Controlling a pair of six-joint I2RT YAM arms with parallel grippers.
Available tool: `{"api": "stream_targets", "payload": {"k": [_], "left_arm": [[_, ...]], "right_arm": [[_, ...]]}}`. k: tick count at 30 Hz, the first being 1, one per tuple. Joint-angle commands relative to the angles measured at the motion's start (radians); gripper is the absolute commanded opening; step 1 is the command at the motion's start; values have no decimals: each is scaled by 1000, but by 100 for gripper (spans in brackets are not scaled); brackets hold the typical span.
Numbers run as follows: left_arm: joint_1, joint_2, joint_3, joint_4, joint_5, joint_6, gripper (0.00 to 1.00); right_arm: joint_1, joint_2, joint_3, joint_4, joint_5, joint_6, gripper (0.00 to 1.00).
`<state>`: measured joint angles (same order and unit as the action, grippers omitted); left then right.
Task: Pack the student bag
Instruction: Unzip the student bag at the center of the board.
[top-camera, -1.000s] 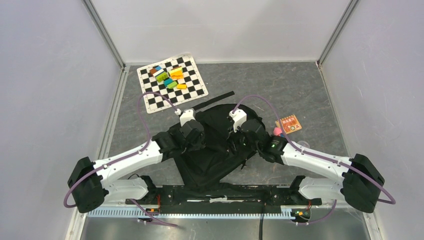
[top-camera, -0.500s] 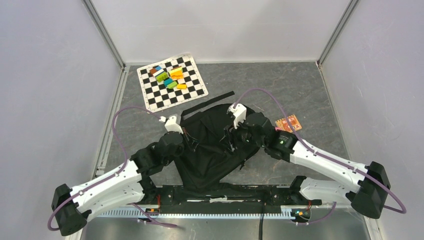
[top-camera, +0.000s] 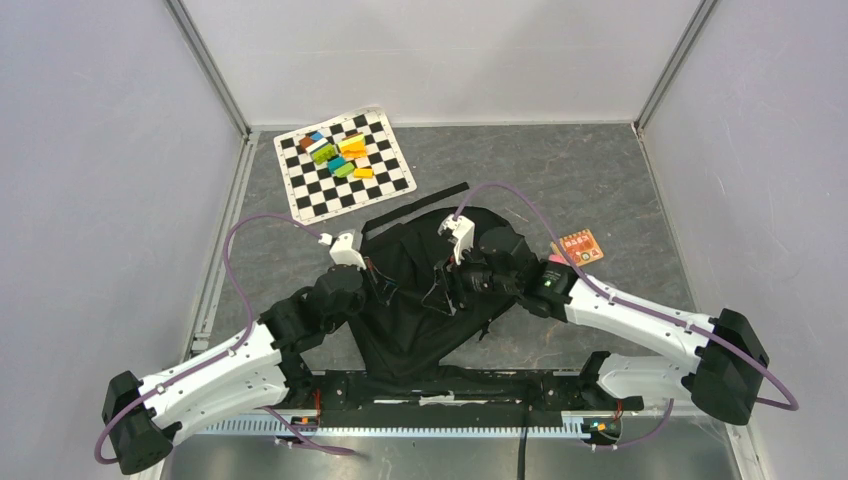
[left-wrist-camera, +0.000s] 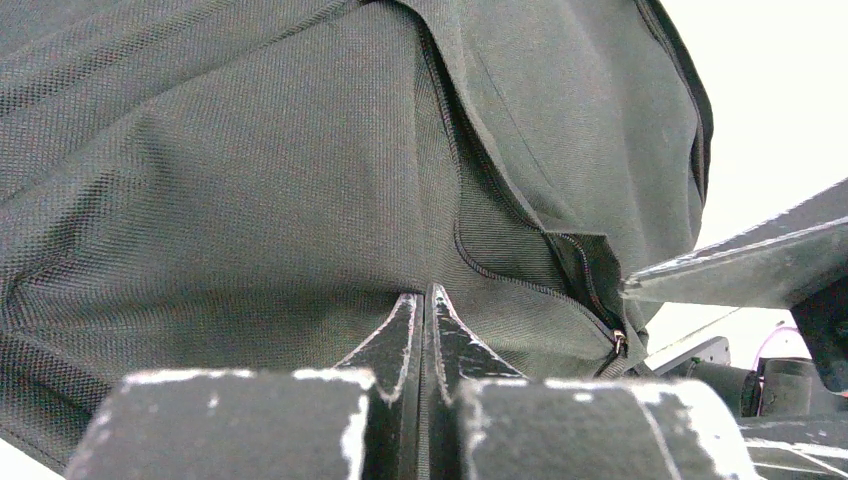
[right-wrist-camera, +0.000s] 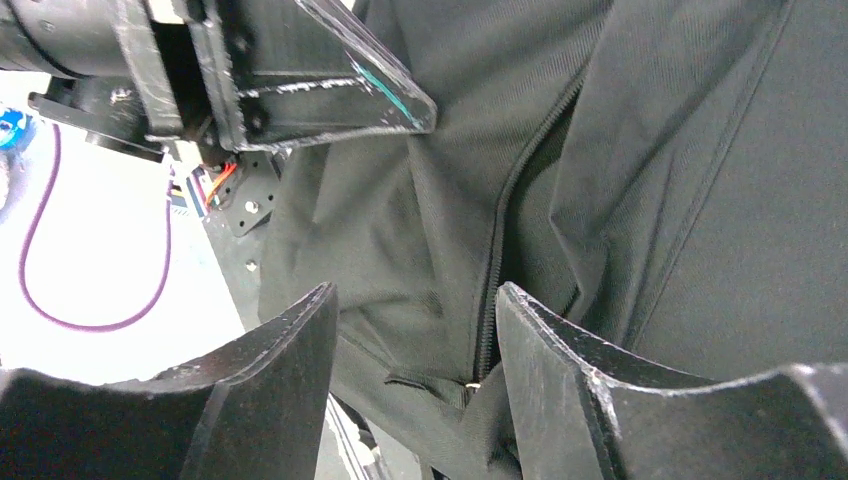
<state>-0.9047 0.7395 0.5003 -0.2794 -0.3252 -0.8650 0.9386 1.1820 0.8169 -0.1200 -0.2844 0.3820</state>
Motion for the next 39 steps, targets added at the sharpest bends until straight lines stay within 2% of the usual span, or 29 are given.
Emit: {"api": "stream_targets", "payload": {"k": [1, 9, 13, 17, 18, 20, 22, 25, 28, 33, 39], "left_arm": [[1, 3, 15, 45, 24, 42, 2], [1, 2, 11, 49, 33, 40, 2], [1, 2, 15, 47, 33, 47, 2], [1, 1, 33, 14, 27, 59, 2], [1, 1, 39, 1, 22, 62, 5], [1, 5, 61, -36, 11, 70, 20], [2, 21, 103, -100, -8, 77, 40], [0, 63, 191, -206, -42, 93, 63], [0, 107, 268, -252, -40, 95, 79], [0, 233, 359, -283, 48, 74, 90], [-3, 350, 420, -339, 109, 62, 95]], "right_arm": [[-1, 11, -24, 7, 19, 30, 65], [-1, 94, -49, 1, 17, 18, 66], [1, 137, -47, 67, -95, 29, 65], [0, 110, -54, 156, -145, 49, 64], [1, 100, -58, 178, -151, 51, 64], [0, 81, -66, 214, -158, 60, 64], [0, 66, -78, 252, -171, 70, 63], [0, 55, -108, 305, -189, 80, 62], [4, 40, -134, 344, -206, 80, 61], [14, -19, -164, 380, -195, 36, 62], [22, -25, -164, 375, -198, 8, 62]]}}
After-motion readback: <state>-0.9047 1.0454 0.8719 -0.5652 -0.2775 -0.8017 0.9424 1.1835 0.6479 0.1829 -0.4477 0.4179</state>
